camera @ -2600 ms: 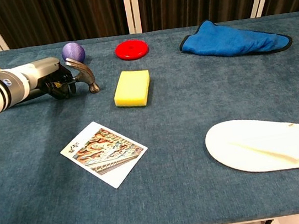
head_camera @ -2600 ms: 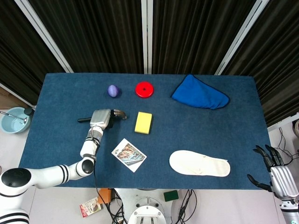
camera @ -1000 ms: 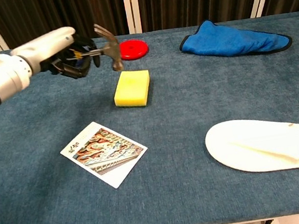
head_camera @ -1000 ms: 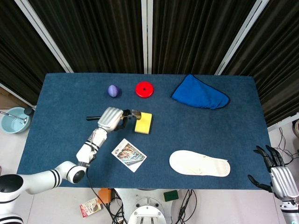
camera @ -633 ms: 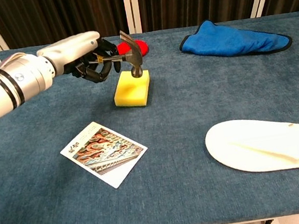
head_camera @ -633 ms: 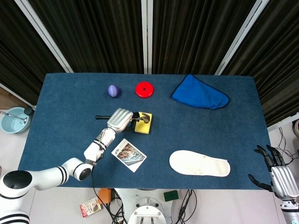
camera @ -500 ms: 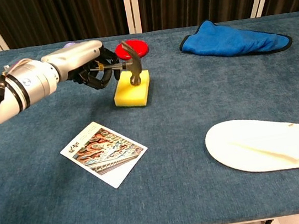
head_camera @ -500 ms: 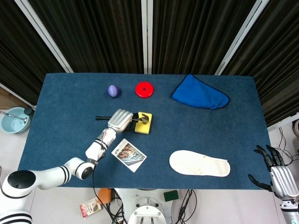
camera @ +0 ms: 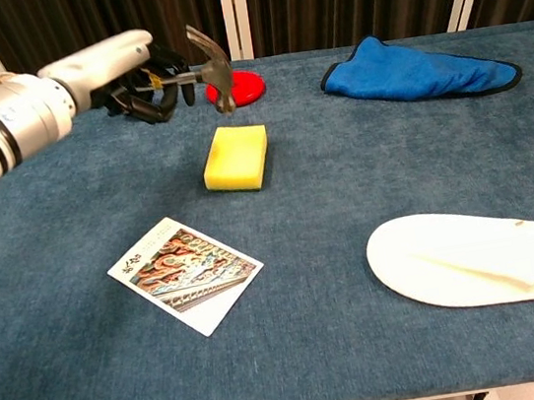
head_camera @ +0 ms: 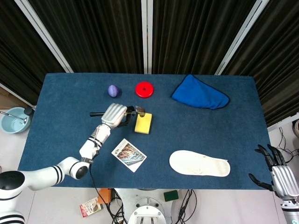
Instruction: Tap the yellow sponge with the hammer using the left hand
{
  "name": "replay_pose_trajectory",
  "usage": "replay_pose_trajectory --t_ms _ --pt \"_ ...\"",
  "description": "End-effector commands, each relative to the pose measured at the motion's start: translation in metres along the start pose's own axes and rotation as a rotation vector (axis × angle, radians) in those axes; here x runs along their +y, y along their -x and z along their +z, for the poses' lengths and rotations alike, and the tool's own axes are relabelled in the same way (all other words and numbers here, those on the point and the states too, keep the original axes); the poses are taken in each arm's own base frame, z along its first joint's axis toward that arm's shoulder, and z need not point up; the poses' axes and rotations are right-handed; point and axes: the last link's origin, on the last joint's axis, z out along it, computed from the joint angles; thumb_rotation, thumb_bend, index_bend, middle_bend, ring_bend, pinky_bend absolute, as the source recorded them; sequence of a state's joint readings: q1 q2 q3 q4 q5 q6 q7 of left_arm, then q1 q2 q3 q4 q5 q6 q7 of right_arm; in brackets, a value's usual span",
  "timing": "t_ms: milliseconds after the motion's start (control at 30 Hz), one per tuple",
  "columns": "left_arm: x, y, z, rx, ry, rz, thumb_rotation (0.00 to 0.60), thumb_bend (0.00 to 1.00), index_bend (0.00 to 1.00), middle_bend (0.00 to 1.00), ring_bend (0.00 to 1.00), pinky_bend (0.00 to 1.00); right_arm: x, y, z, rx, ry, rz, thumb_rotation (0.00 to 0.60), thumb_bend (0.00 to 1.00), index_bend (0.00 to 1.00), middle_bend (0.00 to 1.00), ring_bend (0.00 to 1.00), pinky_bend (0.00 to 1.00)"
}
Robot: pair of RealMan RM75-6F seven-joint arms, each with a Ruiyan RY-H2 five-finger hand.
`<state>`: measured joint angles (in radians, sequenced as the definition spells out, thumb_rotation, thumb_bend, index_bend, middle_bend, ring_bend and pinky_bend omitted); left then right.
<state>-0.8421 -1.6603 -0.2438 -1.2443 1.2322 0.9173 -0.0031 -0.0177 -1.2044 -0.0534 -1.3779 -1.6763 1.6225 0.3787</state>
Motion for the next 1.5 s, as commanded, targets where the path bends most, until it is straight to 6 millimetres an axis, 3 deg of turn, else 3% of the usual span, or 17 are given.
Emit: replay_pose_trajectory --t_ms 33,233,333,400,600,733,933,1033,1100,1167,1233,1367,1500 --pt "-0.003 0.006 -0.001 -0.023 -0.010 0.010 0.600 0.89 0.87 0.88 0.82 0.87 0.000 0.001 0.000 -0.002 0.001 0.002 0.600 0.20 0.03 0.21 0.00 0.08" --pt "-0.007 0.046 0.003 -0.142 -0.026 0.111 0.600 0.89 0.87 0.88 0.82 0.87 0.001 0.004 0.001 -0.015 0.006 0.007 0.600 0.20 0.03 0.21 0.00 0.08" --pt "-0.008 0.055 0.005 -0.159 -0.034 0.135 0.600 0.90 0.87 0.88 0.82 0.87 0.002 0.004 0.001 -0.018 0.009 0.007 0.600 0.20 0.03 0.21 0.00 0.08" --pt "-0.007 0.054 0.006 -0.145 -0.036 0.112 0.600 0.90 0.87 0.88 0.82 0.87 0.002 0.003 0.001 -0.012 0.009 0.006 0.600 0.20 0.03 0.21 0.00 0.08" --pt "-0.008 0.022 -0.002 -0.026 -0.018 0.000 0.600 0.91 0.87 0.88 0.82 0.87 0.001 0.001 0.001 0.000 0.004 0.005 0.600 0.20 0.03 0.21 0.00 0.08" --pt "-0.027 0.011 -0.010 -0.010 -0.064 -0.013 0.600 0.91 0.87 0.88 0.82 0.87 0.000 0.002 0.002 -0.003 0.000 0.009 0.600 0.20 0.03 0.21 0.00 0.08" --pt "-0.064 0.019 -0.021 -0.043 -0.192 -0.025 0.600 0.91 0.84 0.85 0.78 0.83 0.000 0.004 0.003 -0.007 -0.004 0.011 0.600 0.20 0.03 0.21 0.00 0.08" --pt "-0.078 0.024 -0.025 -0.075 -0.245 -0.006 0.600 0.89 0.67 0.72 0.63 0.70 -0.001 0.003 0.003 -0.009 -0.010 0.007 0.600 0.20 0.03 0.21 0.00 0.08" --pt "-0.082 0.025 -0.027 -0.082 -0.262 0.003 0.600 0.85 0.49 0.58 0.47 0.58 -0.002 0.003 0.003 -0.008 -0.011 0.006 0.600 0.20 0.03 0.21 0.00 0.08" --pt "-0.085 0.024 -0.030 -0.089 -0.279 0.009 0.600 0.75 0.31 0.42 0.31 0.41 -0.003 0.002 0.003 -0.007 -0.012 0.005 0.600 0.20 0.03 0.21 0.00 0.08" --pt "-0.087 0.021 -0.034 -0.079 -0.287 0.029 0.600 0.57 0.16 0.24 0.15 0.24 -0.003 0.001 0.003 -0.005 -0.013 0.004 0.600 0.20 0.03 0.21 0.00 0.08" --pt "-0.091 0.013 -0.047 -0.045 -0.302 0.073 0.600 0.36 0.09 0.13 0.05 0.14 -0.004 0.000 0.002 0.000 -0.014 0.004 0.600 0.20 0.03 0.21 0.00 0.08" --pt "-0.098 0.006 -0.063 -0.038 -0.332 0.103 0.600 0.26 0.07 0.09 0.02 0.11 -0.004 -0.002 0.002 0.006 -0.016 0.004 0.600 0.20 0.03 0.21 0.00 0.08"
